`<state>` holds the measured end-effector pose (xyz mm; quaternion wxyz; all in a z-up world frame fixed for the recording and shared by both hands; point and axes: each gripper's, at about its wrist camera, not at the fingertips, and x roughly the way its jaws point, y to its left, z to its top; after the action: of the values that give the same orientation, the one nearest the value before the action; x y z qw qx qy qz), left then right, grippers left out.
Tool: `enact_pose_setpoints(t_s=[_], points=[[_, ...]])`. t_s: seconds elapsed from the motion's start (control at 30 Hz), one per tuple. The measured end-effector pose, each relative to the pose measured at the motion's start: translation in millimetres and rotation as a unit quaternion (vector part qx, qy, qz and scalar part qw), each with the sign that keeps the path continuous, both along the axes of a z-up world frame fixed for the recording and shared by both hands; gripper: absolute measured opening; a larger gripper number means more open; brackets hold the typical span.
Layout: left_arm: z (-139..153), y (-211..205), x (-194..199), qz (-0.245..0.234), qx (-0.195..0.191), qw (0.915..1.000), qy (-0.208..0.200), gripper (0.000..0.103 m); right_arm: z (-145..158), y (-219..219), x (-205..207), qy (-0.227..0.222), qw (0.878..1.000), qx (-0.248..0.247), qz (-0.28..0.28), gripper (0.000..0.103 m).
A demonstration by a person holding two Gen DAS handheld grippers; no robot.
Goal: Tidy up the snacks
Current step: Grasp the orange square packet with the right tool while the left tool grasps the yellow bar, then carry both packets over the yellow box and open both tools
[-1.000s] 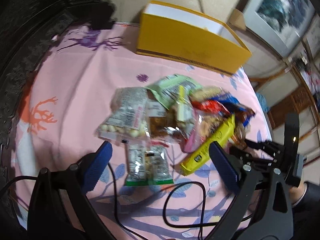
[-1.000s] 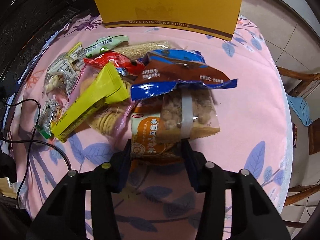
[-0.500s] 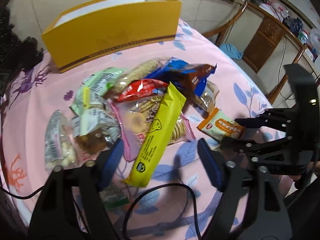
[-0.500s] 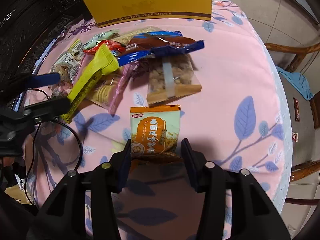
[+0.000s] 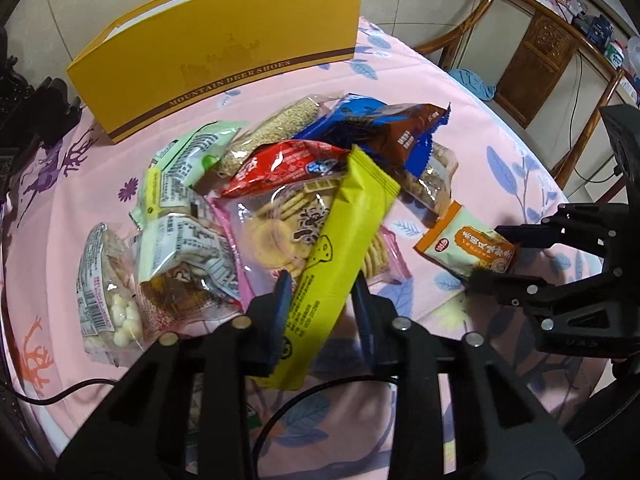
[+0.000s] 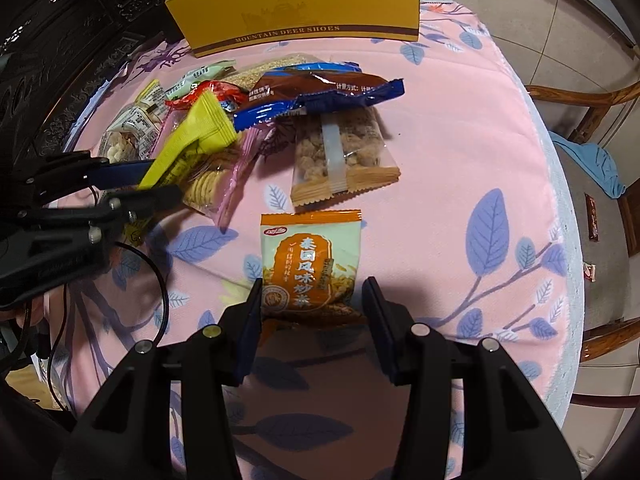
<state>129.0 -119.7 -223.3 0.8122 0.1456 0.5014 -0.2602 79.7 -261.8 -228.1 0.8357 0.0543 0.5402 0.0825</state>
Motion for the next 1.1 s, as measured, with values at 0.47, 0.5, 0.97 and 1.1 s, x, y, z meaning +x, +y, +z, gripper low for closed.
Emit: enact_pose_setpoints(t_s=[0.47, 0.5, 0.97, 1.1], points=[[48, 47, -8, 0.06, -0.062, 0.996, -0.023, 0.022, 27, -1, -5, -0.033, 0.999, -0.004, 0.008, 0.048], [52, 49, -8, 0.062, -0.065, 0.9956, -0.025, 0.022, 30, -1, -5, -0.036, 0.999, -0.005, 0.009, 0.048], [119, 87, -4, 0.098, -0.11, 0.9856, -0.083, 0.022, 110, 0, -2, -0.138, 0.99, 0.006, 0.021, 0.047], [147, 95, 7, 0.101, -0.13, 0.9807, -0.105, 0.022, 141, -2, 11, -0.18, 0.983, 0.005, 0.022, 0.047]])
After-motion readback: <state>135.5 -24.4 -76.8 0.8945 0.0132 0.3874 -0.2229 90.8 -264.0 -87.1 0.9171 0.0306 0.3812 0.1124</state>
